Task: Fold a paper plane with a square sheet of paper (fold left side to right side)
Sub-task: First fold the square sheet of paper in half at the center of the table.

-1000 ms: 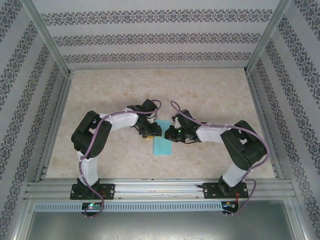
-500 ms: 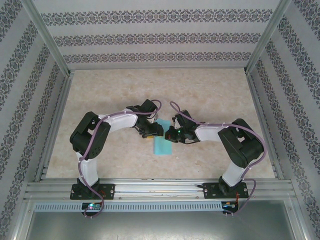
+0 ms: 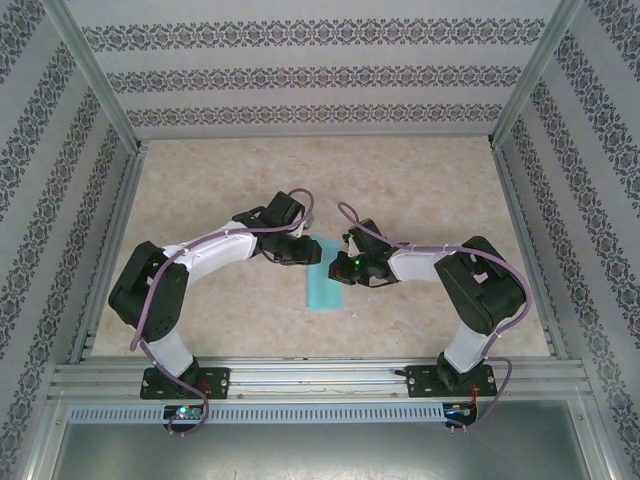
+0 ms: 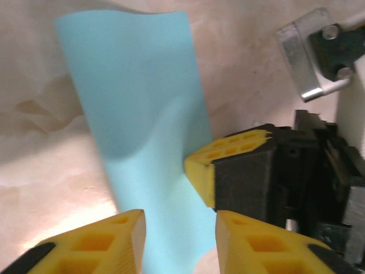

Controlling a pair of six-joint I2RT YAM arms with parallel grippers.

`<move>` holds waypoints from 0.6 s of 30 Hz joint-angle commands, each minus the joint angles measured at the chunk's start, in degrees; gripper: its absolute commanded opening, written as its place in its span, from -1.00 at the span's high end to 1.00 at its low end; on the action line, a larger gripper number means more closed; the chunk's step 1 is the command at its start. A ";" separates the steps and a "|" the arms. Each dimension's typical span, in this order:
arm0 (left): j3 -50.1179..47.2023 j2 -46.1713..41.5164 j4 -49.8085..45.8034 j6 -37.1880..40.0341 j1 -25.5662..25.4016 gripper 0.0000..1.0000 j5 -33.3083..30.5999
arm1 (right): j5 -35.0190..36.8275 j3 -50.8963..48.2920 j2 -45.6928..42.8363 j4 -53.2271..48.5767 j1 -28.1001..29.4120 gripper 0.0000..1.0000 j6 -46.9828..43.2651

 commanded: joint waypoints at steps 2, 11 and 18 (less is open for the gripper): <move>-2.24 3.11 6.40 -0.05 0.46 0.52 8.93 | 5.04 -1.46 3.33 -8.10 0.83 1.00 -1.36; -2.71 8.68 8.25 1.05 0.49 0.74 8.69 | 6.07 -0.75 3.13 -10.43 0.80 1.00 -2.20; -5.82 10.11 11.05 0.55 1.49 0.75 8.07 | 6.97 -0.57 3.15 -12.35 0.79 1.00 -3.06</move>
